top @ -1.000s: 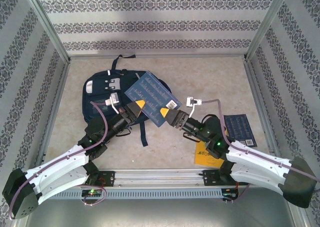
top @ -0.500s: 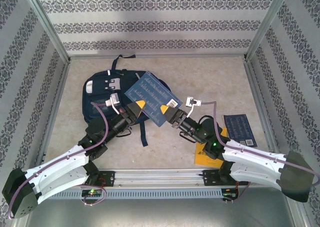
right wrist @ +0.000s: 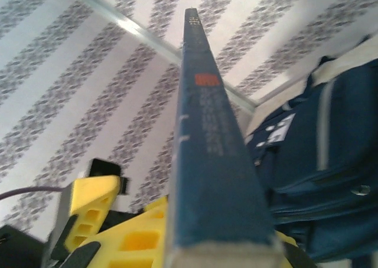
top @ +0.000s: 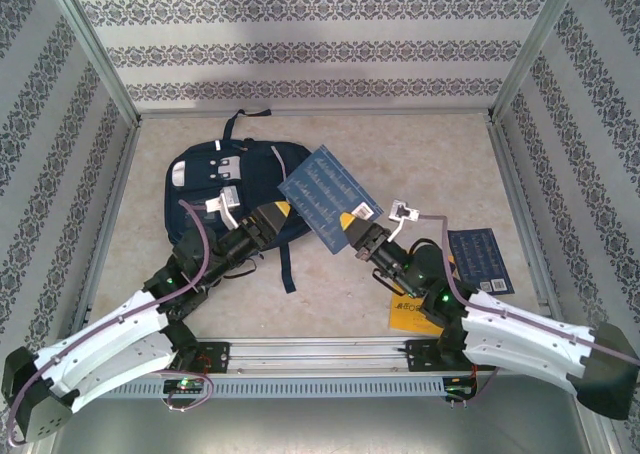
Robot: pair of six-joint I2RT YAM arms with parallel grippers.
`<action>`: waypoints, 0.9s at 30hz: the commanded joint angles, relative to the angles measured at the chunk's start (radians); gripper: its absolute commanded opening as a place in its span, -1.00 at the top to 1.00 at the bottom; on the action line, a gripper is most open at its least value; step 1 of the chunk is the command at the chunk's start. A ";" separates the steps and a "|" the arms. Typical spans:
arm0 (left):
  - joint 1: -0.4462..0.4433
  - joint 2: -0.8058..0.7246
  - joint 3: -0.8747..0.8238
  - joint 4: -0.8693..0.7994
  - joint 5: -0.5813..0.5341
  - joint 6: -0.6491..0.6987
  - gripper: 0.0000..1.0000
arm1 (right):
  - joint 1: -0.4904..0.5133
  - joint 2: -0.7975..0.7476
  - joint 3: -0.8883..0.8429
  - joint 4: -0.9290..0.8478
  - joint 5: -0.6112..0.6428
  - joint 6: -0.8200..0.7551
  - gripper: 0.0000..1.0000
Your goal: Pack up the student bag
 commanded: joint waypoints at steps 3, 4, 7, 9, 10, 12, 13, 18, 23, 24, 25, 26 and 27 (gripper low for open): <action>-0.006 0.042 0.092 -0.375 -0.107 0.202 -0.44 | -0.045 -0.138 -0.086 -0.298 0.106 -0.006 1.00; -0.003 0.083 0.132 -0.418 -0.116 0.228 -0.45 | -0.051 -0.161 -0.080 -0.363 0.108 -0.011 1.00; 0.034 0.221 0.258 -0.497 -0.082 0.314 -0.47 | -0.062 -0.200 -0.056 -0.512 0.096 -0.038 1.00; 0.098 0.314 0.329 -0.512 -0.020 0.357 -0.47 | -0.068 -0.212 -0.040 -0.562 0.075 -0.062 1.00; 0.141 0.359 0.362 -0.521 0.007 0.362 -0.47 | -0.069 -0.224 -0.035 -0.588 0.072 -0.066 1.00; 0.223 0.430 0.403 -0.522 0.047 0.370 -0.46 | -0.071 -0.245 -0.033 -0.611 0.067 -0.067 1.00; 0.266 0.467 0.416 -0.508 0.083 0.368 -0.46 | -0.071 -0.262 -0.035 -0.624 0.066 -0.067 1.00; 0.407 0.667 0.522 -0.459 0.262 0.383 -0.35 | -0.071 -0.340 -0.057 -0.674 0.057 -0.071 1.00; 0.446 0.900 0.711 -0.506 0.370 0.440 -0.26 | -0.073 -0.448 -0.089 -0.730 0.053 -0.084 1.00; 0.450 0.932 0.738 -0.508 0.386 0.444 -0.25 | -0.073 -0.466 -0.094 -0.741 0.053 -0.087 1.00; 0.455 0.967 0.768 -0.512 0.397 0.449 -0.23 | -0.073 -0.485 -0.099 -0.755 0.054 -0.089 1.00; 0.460 1.003 0.803 -0.530 0.395 0.454 -0.21 | -0.073 -0.502 -0.102 -0.768 0.057 -0.088 1.00; 0.465 1.031 0.830 -0.545 0.393 0.459 -0.19 | -0.074 -0.515 -0.105 -0.778 0.057 -0.089 1.00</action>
